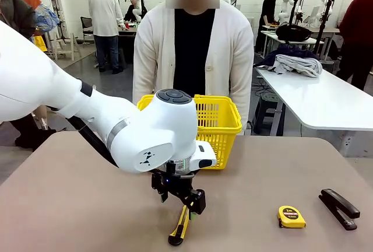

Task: Place the items the person wants into the basket.
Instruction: Pick up the item the person points to and place it in the Market Basket.

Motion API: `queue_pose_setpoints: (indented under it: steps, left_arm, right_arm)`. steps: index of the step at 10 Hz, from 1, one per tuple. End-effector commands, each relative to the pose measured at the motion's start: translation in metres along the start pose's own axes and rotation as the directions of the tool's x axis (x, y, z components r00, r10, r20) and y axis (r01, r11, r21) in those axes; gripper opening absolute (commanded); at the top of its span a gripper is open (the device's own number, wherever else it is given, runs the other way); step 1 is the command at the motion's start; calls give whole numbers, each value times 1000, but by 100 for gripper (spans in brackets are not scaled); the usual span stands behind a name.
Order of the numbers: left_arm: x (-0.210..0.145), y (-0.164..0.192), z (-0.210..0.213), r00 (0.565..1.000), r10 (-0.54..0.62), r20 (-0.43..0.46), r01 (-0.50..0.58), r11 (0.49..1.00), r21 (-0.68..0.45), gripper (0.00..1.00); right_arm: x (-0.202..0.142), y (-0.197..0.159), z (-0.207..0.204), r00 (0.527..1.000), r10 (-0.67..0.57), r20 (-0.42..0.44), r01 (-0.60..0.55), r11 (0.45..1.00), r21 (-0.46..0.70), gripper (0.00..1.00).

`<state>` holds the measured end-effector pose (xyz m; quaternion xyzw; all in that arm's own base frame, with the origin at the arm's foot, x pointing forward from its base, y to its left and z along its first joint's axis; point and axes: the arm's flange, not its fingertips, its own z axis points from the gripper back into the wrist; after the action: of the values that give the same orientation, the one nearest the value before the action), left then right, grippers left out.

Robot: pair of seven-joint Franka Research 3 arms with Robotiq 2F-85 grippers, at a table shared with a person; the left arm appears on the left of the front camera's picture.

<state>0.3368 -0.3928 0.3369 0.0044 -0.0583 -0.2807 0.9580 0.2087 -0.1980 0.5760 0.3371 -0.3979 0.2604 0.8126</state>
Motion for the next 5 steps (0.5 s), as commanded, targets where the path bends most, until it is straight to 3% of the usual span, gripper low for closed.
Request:
queue_pose_setpoints:
  steps: [1,5]
  left_arm:
    - [7,-8,-13,999,28,36,-29,999,16,100]
    - [13,-11,-31,999,30,13,-30,1000,-8,100]
  right_arm:
    - [2,-1,-1,1000,13,26,-13,1000,14,100]
    - [2,-1,-1,1000,13,26,-13,1000,14,100]
